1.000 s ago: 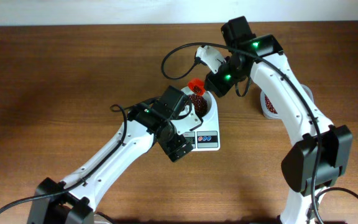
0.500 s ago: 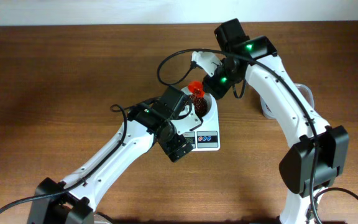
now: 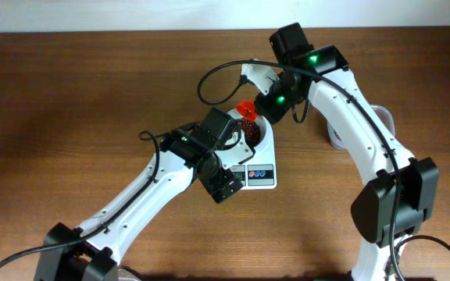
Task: Scoop item into bowl and weigh 50g on scale
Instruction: 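Tilt the red scoop over the bowl to pour in beans, then move the empty scoop back into the bean tub with the right gripper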
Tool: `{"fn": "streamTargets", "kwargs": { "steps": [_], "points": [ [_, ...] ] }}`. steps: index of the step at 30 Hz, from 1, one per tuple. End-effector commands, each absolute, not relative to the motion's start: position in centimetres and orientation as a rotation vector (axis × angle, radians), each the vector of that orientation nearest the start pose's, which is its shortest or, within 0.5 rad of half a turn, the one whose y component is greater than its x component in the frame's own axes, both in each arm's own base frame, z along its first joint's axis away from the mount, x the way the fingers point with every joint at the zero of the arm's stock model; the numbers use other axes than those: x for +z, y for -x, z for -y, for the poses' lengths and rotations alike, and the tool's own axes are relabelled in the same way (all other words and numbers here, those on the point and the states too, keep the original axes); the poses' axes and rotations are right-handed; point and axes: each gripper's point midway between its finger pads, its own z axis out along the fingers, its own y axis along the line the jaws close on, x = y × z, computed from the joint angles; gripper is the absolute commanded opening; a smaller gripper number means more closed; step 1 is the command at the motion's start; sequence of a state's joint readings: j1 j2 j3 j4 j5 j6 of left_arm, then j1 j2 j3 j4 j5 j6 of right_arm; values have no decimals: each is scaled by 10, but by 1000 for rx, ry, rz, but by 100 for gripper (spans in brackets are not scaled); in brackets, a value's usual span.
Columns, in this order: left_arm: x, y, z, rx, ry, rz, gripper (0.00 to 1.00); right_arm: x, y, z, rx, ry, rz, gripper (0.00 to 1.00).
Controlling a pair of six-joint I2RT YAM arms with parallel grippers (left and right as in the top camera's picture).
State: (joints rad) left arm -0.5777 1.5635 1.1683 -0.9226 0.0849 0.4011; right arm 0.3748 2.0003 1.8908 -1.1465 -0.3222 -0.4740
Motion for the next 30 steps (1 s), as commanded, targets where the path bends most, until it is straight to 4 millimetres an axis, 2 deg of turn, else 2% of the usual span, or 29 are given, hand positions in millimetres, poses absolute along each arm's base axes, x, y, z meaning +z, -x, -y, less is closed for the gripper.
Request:
{"fn": "streamTargets", "kwargs": {
  "steps": [1, 15, 19, 24, 28, 30],
  "points": [
    [101, -266, 191, -147, -1392, -2534, 99, 170, -405, -222, 445, 1204, -2478, 4],
    [101, -266, 191, -147, -1392, -2534, 99, 170, -404, -222, 454, 1169, -2498, 4],
    [101, -266, 191, -147, -1392, -2534, 99, 172, -402, -226, 510, 1156, -2496, 4],
    [101, -266, 191, -147, -1392, -2534, 99, 182, -407, -215, 699, 1035, -2499, 4],
    [101, -266, 191, -148, -1392, -2534, 99, 198, -412, -203, 928, 851, -2496, 4],
    [101, -266, 191, -148, -1392, -2534, 99, 201, -415, -194, 987, 747, -2519, 4]
  ]
}}
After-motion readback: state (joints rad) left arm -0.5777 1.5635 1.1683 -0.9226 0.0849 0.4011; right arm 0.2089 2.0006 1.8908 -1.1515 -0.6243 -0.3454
